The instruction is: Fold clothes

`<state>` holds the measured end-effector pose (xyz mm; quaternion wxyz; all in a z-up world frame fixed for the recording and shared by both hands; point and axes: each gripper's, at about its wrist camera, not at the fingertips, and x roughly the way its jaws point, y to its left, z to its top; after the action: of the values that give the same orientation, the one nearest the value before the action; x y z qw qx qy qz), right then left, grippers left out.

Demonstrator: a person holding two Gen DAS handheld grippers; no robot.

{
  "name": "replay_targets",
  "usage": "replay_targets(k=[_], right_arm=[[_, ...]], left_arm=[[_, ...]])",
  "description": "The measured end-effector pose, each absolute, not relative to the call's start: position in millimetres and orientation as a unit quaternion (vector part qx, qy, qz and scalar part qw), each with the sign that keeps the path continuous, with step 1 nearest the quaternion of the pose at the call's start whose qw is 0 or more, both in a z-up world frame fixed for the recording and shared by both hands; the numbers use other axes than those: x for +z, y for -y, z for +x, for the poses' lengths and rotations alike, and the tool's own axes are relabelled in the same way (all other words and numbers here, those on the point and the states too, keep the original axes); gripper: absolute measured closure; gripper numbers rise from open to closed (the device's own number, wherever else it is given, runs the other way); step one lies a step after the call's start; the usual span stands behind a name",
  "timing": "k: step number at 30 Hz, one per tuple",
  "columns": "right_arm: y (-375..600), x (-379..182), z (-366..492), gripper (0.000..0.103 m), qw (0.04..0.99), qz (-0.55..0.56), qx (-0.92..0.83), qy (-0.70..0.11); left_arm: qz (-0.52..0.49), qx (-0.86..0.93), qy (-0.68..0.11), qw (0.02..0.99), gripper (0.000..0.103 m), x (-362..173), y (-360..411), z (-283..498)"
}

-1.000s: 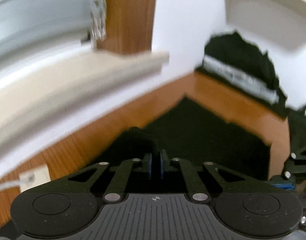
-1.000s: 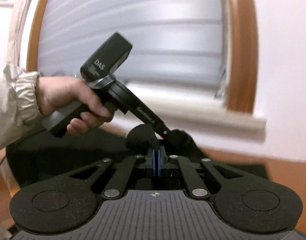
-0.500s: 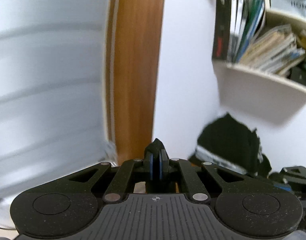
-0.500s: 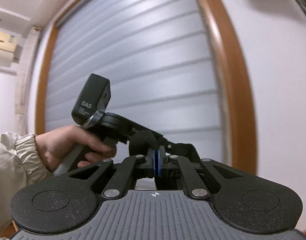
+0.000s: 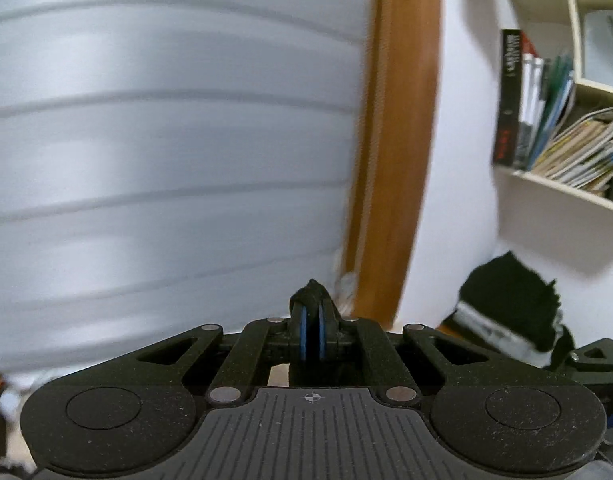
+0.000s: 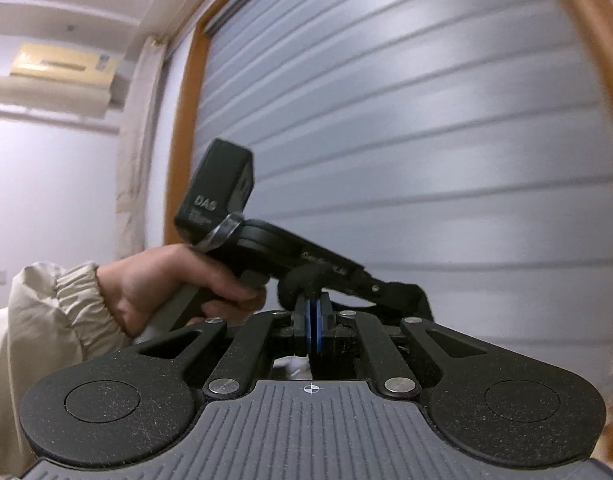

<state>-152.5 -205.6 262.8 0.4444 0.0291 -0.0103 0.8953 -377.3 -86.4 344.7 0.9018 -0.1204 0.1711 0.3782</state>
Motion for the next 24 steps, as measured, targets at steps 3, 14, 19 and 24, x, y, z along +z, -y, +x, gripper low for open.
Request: replay_targets(k=[3,14,19,24], right_arm=[[202,241,-189,0.099,0.427,-0.003,0.904,-0.001],[175,100,-317,0.099,0.37,-0.151,0.915,-0.053],[166,39,-357,0.093,0.347,-0.22,0.906,-0.107],[178,41,-358,0.063,0.334,-0.212,0.912,-0.111]], left_arm=[[-0.15,0.389,-0.181,0.891,0.097,311,76,-416],[-0.279,0.408,-0.21,0.844,0.097,162,46,-539],[-0.327,0.435,-0.208,0.813,0.085,115,40,-584],[-0.324,0.487,-0.193,0.788,0.085,112,44,-606]])
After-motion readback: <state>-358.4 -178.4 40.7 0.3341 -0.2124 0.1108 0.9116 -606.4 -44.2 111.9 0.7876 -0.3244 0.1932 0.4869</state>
